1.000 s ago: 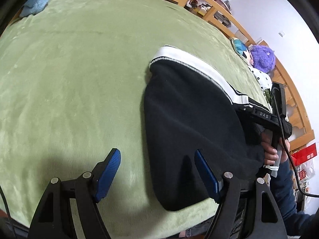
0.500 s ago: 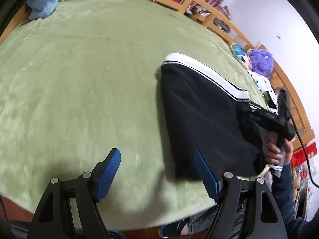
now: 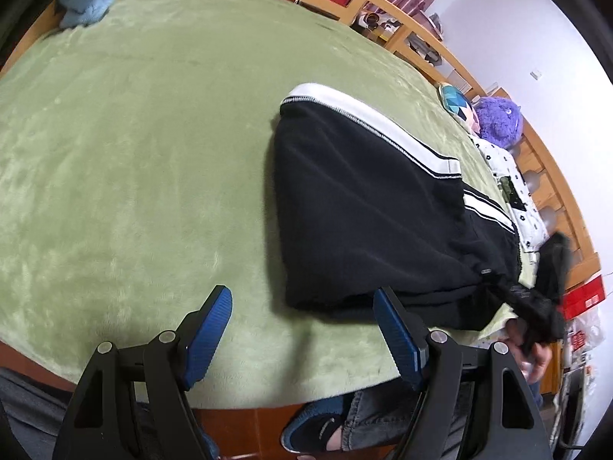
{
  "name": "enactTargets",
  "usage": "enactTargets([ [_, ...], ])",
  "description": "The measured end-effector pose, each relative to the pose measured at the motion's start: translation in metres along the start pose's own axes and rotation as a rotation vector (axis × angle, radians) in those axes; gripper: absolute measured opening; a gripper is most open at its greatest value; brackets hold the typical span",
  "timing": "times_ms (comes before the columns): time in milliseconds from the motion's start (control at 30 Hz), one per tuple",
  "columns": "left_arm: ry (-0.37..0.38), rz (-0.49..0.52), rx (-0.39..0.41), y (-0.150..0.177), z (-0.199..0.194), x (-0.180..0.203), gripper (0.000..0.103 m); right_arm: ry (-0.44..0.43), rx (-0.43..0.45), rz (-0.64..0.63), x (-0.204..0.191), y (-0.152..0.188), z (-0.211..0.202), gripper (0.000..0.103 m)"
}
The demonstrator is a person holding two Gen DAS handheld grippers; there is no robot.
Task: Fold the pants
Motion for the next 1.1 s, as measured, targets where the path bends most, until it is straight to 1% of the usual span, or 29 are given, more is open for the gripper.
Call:
enactTargets([
  [33, -0.004, 0.007, 0.009, -0.001, -0.002, 0.003, 0.075, -0.032, 0.046, -0.004, 0.002, 0.0, -0.015, 0.021],
  [67, -0.003, 0.012, 0.017, -0.003, -0.005, 0.005, 0.075, -0.04, 0.078, -0.015, 0.001, 0.001, -0.025, 0.02],
  [133, 0.003, 0.015, 0.024, -0.003, -0.009, 0.005, 0.075, -0.02, 0.144, -0.02, 0.005, 0.004, -0.05, 0.02],
  [167, 0.008, 0.015, 0.025, -0.004, -0.01, 0.006, 0.075, -0.004, 0.15, -0.01, 0.01, 0.006, -0.055, 0.02],
  [233, 0.025, 0.02, 0.026, -0.004, -0.008, 0.008, 0.075, 0.009, 0.105, 0.006, 0.022, 0.007, -0.05, 0.021],
  [267, 0.032, 0.025, 0.026, -0.005, -0.006, 0.01, 0.075, 0.004, 0.056, 0.01, 0.027, 0.01, -0.039, 0.022],
  [300, 0.038, 0.028, 0.026, -0.006, -0.003, 0.012, 0.075, 0.01, 0.01, 0.019, 0.029, 0.013, -0.028, 0.027],
  [333, 0.041, 0.028, 0.02, -0.007, 0.003, 0.015, 0.075, 0.034, -0.022, 0.028, 0.03, 0.016, -0.017, 0.032],
  [367, 0.044, 0.028, 0.01, -0.009, 0.008, 0.018, 0.075, 0.055, -0.019, 0.018, 0.029, 0.019, -0.014, 0.032],
  [433, 0.038, 0.03, -0.002, -0.014, 0.018, 0.022, 0.075, 0.057, -0.005, -0.025, 0.023, 0.018, -0.021, 0.035],
  [467, 0.026, 0.029, -0.003, -0.015, 0.022, 0.024, 0.075, 0.055, 0.007, -0.022, 0.023, 0.016, -0.027, 0.035],
  [500, 0.024, 0.028, -0.005, -0.017, 0.026, 0.026, 0.075, 0.064, 0.052, 0.001, 0.025, 0.015, -0.037, 0.036],
  [533, 0.029, 0.026, -0.007, -0.016, 0.029, 0.027, 0.075, 0.065, 0.093, 0.017, 0.025, 0.015, -0.046, 0.04],
  [567, 0.032, 0.02, -0.015, -0.015, 0.033, 0.027, 0.075, 0.059, 0.133, 0.024, 0.025, 0.015, -0.052, 0.041],
  [600, 0.031, 0.016, -0.024, -0.014, 0.038, 0.028, 0.075, 0.048, 0.155, 0.015, 0.022, 0.015, -0.054, 0.043],
  [633, 0.03, 0.013, -0.034, -0.013, 0.044, 0.029, 0.075, 0.046, 0.155, -0.001, 0.019, 0.014, -0.05, 0.043],
  [667, 0.033, 0.009, -0.044, -0.01, 0.05, 0.028, 0.074, 0.064, 0.137, -0.024, 0.017, 0.016, -0.043, 0.043],
  [700, 0.037, -0.002, -0.059, -0.008, 0.059, 0.026, 0.074, 0.104, 0.106, -0.036, 0.019, 0.019, -0.034, 0.042],
  [733, 0.041, -0.014, -0.072, -0.006, 0.065, 0.024, 0.074, 0.174, 0.035, -0.053, 0.017, 0.02, -0.012, 0.04],
  [767, 0.046, -0.031, -0.08, -0.004, 0.071, 0.021, 0.073, 0.211, 0.002, -0.066, 0.018, 0.021, 0.002, 0.04],
  [800, 0.049, -0.036, -0.071, -0.004, 0.073, 0.02, 0.074, 0.22, 0.027, -0.075, 0.016, 0.025, 0.003, 0.041],
  [867, 0.052, -0.029, -0.062, -0.006, 0.071, 0.022, 0.074, 0.212, 0.013, -0.089, 0.017, 0.023, -0.006, 0.041],
  [933, 0.072, -0.038, -0.056, -0.01, 0.072, 0.023, 0.072, 0.171, 0.027, -0.059, 0.023, 0.021, -0.019, 0.041],
  [967, 0.078, -0.051, -0.054, -0.012, 0.072, 0.022, 0.07, 0.141, 0.042, -0.031, 0.027, 0.021, -0.025, 0.041],
  [1033, 0.084, -0.061, -0.04, -0.017, 0.07, 0.019, 0.057, 0.109, 0.042, -0.007, 0.031, 0.022, -0.03, 0.043],
  [1067, 0.089, -0.046, -0.031, -0.019, 0.067, 0.019, 0.04, 0.113, 0.035, -0.006, 0.032, 0.023, -0.031, 0.043],
  [1100, 0.1, -0.024, -0.024, -0.02, 0.061, 0.021, 0.03, 0.116, 0.031, -0.008, 0.032, 0.023, -0.031, 0.045],
])
Point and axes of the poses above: each gripper's, at about its wrist camera, not at the fingertips, and z roughly the way its jaws point, x to its right, y to its underside, the point moved 1 cm from there along z, roughly the way its jaws point, and after that the axes turned 11 degrees about -x, right-handed, at the moved point
